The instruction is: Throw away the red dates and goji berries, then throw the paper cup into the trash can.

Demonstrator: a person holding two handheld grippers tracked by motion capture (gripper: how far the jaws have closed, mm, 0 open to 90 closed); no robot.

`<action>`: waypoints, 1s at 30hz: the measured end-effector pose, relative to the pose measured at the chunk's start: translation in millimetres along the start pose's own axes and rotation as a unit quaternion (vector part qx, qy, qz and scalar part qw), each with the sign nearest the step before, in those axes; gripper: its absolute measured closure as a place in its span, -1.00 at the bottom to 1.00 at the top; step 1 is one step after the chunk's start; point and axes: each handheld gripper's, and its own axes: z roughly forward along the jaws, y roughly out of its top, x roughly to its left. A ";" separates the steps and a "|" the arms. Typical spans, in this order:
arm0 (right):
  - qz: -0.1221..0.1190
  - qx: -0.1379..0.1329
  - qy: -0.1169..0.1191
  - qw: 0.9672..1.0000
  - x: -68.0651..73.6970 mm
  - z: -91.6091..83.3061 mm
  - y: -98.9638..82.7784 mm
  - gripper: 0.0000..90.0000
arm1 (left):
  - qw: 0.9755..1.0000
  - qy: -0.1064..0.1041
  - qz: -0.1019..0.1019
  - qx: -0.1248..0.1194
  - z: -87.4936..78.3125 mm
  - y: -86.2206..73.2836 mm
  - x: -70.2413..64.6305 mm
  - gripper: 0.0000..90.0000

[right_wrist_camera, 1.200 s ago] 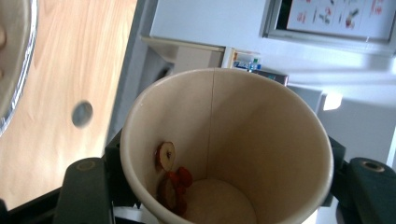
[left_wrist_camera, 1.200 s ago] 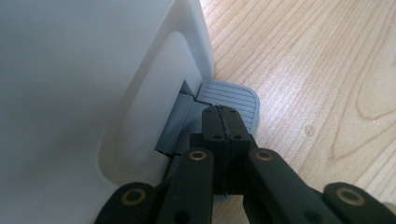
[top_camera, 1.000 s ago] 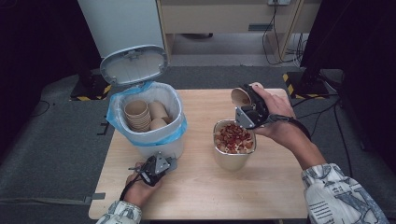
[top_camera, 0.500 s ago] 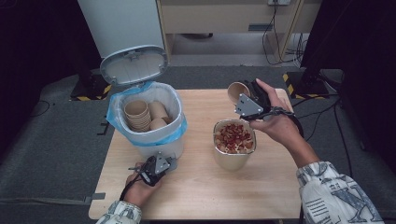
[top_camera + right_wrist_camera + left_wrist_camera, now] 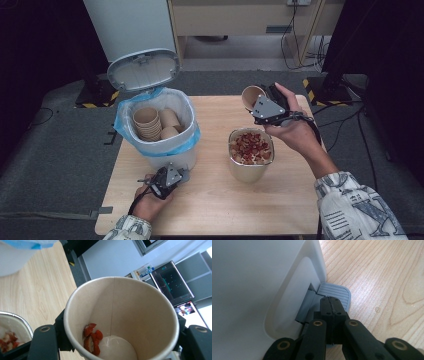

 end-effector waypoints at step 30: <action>0.104 -0.028 0.024 0.994 -11.3 3.3 5.2 -0.32 | 1.000 0.000 -0.001 0.000 0.0 0.0 0.0 0.99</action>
